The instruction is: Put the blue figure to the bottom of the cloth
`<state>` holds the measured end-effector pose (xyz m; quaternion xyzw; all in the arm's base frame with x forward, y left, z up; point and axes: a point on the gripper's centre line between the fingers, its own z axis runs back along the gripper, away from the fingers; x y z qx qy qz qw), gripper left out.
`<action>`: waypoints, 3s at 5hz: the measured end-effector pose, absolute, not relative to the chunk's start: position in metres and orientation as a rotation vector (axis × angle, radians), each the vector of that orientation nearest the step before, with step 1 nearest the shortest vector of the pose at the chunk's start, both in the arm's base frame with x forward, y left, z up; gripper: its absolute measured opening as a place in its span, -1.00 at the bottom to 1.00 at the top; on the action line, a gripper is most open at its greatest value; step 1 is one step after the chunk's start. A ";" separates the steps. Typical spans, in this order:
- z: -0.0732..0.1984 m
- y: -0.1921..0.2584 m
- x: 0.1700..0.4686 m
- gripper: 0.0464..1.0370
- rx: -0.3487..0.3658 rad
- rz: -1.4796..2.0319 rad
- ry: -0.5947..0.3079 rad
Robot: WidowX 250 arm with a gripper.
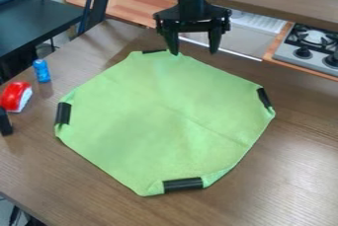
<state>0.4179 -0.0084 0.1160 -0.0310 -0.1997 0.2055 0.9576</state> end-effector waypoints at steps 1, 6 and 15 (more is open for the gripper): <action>0.100 -0.009 0.416 0.93 -0.053 0.416 -0.365; 0.094 0.154 0.385 0.93 0.022 0.910 -0.385; 0.070 0.258 0.338 0.93 0.232 1.098 -0.280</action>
